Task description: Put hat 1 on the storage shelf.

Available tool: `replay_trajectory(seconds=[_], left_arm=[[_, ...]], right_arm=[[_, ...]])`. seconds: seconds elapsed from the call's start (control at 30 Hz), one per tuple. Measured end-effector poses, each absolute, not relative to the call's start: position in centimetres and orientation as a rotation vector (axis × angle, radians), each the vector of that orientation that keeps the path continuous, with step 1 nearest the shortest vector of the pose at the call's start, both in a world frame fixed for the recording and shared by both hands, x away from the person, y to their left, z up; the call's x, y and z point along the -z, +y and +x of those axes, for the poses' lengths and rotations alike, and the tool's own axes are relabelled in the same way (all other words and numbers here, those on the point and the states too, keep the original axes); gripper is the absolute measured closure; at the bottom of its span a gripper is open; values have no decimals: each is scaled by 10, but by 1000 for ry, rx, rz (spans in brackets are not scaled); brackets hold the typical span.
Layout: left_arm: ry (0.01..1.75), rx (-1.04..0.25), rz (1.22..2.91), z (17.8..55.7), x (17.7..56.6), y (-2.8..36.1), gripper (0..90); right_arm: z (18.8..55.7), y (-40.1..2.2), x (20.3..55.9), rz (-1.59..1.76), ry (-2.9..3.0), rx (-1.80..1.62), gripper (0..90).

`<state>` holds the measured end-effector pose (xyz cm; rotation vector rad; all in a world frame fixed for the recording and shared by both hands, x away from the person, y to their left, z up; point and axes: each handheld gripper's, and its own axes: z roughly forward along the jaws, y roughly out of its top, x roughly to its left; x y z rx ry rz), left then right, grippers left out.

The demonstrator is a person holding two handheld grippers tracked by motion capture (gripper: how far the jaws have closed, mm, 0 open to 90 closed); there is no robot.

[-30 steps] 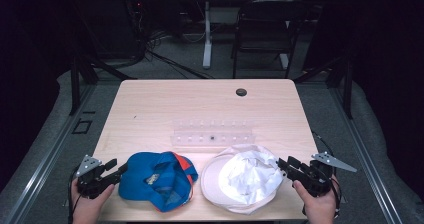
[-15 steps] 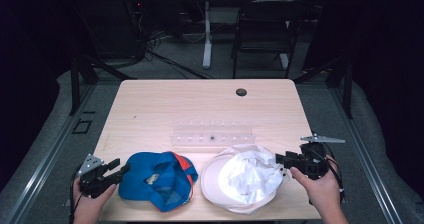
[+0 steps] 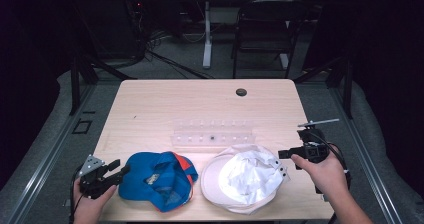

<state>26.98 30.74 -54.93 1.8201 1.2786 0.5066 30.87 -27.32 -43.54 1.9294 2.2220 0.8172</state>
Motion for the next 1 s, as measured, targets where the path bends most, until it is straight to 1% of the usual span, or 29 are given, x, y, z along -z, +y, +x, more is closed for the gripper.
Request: replay_trajectory(seconds=[0.4, 0.7, 1.0], left_arm=[[1282, -502, 1828, 270, 551, 307, 522], [1279, -500, 1834, 270, 551, 307, 522], [1281, -499, 1834, 270, 551, 307, 522]], right_arm=[[317, -276, 439, 2018, 2276, -727, 532], [316, -271, 454, 2079, 2350, -638, 534], [317, -267, 469, 2142, 2374, -578, 579]])
